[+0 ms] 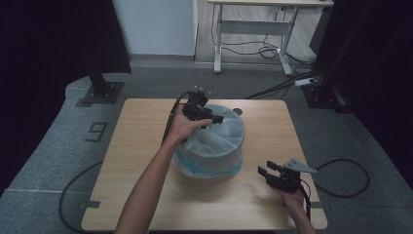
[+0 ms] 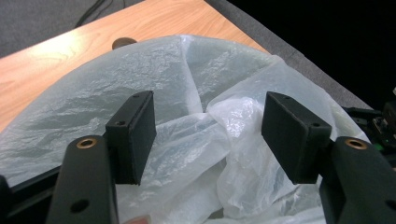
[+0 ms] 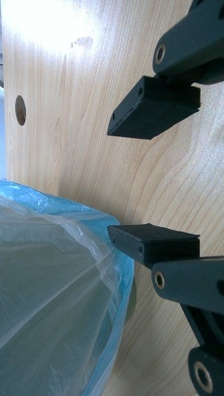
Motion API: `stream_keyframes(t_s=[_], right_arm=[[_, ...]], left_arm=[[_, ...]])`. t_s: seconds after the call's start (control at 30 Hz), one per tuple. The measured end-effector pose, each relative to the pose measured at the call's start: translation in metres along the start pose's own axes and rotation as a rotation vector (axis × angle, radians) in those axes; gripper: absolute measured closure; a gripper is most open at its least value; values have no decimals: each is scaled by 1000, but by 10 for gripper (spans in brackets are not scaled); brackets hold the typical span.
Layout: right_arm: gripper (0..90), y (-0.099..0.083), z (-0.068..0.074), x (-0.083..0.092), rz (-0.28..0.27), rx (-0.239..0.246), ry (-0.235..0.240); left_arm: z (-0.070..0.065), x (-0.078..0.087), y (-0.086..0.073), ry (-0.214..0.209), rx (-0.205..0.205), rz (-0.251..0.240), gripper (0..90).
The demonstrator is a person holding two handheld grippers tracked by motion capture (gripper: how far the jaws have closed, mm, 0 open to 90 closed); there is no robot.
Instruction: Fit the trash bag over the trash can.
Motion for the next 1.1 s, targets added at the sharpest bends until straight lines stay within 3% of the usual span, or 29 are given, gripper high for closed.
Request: stream_keyframes(t_s=[0.17,0.57,0.8,0.9,1.0,1.1], right_arm=[[441,0,0,0,3,1,0],[443,-1,-3,3,4,-4,-8],[453,1,-1,5,-16,10,-20],[453,0,-2,5,-12,9,-22],[453,0,-2,6,-16,8,-24],[453,0,-2,8,-20,7,-25]], left_arm=[[1,-13,1,23,-3,67,357],[-1,-39,-2,50,-25,177,361],[-1,-48,-5,56,-26,213,352],[-2,-46,-4,57,-29,193,350],[-5,-31,2,56,-40,99,363],[-10,-16,4,38,-51,60,365]])
Point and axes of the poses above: each handheld gripper's, and its own axes: x roughly backward along the jaws, y roughly out of its top, z roughly to its left, the point moved 4 cm from there along -x, roughly forward along the jaws, and after that the axes turned 7 degrees about y, right-handed, at the moved point
